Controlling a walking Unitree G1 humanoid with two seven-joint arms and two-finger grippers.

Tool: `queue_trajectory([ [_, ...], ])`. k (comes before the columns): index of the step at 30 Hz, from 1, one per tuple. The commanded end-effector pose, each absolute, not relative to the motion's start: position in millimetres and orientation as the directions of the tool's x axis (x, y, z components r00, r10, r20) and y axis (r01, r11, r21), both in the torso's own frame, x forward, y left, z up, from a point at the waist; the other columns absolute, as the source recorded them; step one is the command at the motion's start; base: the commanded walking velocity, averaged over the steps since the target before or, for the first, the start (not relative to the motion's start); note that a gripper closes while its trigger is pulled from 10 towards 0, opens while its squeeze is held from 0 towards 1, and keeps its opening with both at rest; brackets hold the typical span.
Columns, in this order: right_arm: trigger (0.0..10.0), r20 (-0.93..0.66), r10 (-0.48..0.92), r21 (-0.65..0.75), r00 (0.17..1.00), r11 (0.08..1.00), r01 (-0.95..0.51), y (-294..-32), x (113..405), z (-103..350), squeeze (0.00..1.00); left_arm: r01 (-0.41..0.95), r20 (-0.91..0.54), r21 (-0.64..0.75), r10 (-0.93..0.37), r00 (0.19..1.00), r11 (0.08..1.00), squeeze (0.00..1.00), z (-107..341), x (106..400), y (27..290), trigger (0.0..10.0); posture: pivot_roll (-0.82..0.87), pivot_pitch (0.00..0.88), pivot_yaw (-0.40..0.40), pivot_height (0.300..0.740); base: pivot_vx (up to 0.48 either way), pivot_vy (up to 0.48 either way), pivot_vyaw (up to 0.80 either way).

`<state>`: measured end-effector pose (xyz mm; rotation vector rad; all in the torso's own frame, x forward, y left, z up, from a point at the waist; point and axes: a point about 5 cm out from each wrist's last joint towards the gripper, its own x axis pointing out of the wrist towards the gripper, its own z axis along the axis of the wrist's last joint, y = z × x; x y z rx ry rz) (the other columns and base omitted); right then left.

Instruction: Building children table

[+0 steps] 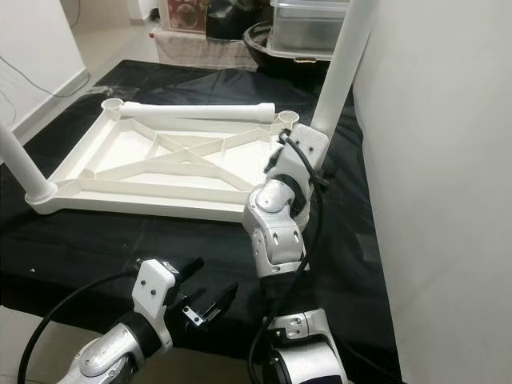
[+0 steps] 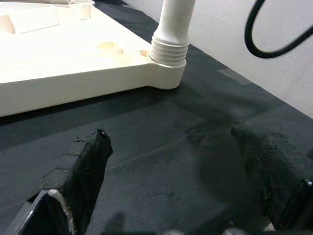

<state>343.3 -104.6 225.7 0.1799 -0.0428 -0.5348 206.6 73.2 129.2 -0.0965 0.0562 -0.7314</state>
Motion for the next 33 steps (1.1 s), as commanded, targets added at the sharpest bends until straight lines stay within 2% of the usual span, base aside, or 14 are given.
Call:
queue_trajectory([
  [1,10.0,-0.172,-0.432,0.211,0.885,0.862,0.461,-77.5,329.6,191.1,0.0,0.664,-0.024,-0.107,-0.67,0.742,0.74,0.0,126.2,206.2,73.7,10.0,0.05,0.099,-0.029,0.74,0.0,0.0,0.0],
  [4,10.0,-0.168,-0.418,0.202,0.893,0.872,0.446,-80.7,328.2,189.0,0.0,0.664,-0.024,-0.107,-0.669,0.743,0.74,0.0,126.0,206.7,73.6,10.0,0.05,0.097,-0.027,0.74,0.0,0.0,0.0],
  [6,10.0,-0.154,-0.353,0.172,0.923,0.91,0.377,-92.2,322.2,182.2,0.0,0.664,-0.024,-0.107,-0.669,0.743,0.74,0.0,125.0,208.7,73.7,10.0,0.04,0.093,-0.029,0.74,0.0,0.0,0.0],
  [13,10.0,-0.162,-0.336,0.153,0.928,0.92,0.36,-100.9,316.9,176.7,0.0,0.664,-0.025,-0.106,-0.67,0.742,0.74,0.0,124.7,209.7,73.9,10.0,0.04,0.091,-0.025,0.74,0.0,0.0,0.0],
  [18,10.0,-0.139,-0.191,0.112,0.972,0.972,0.207,-109.4,304.1,172.1,0.0,0.664,-0.025,-0.106,-0.67,0.742,0.74,0.0,123.5,211.9,74.3,10.0,0.03,0.088,-0.024,0.74,0.0,0.0,0.0],
  [33,10.0,-0.141,-0.179,-0.018,0.974,0.984,0.178,-149.1,277.9,162.5,0.0,0.667,-0.02,-0.103,-0.672,0.74,0.738,0.0,123.3,213.5,75.4,10.0,0.02,0.086,-0.019,0.74,0.0,0.0,0.0],
])
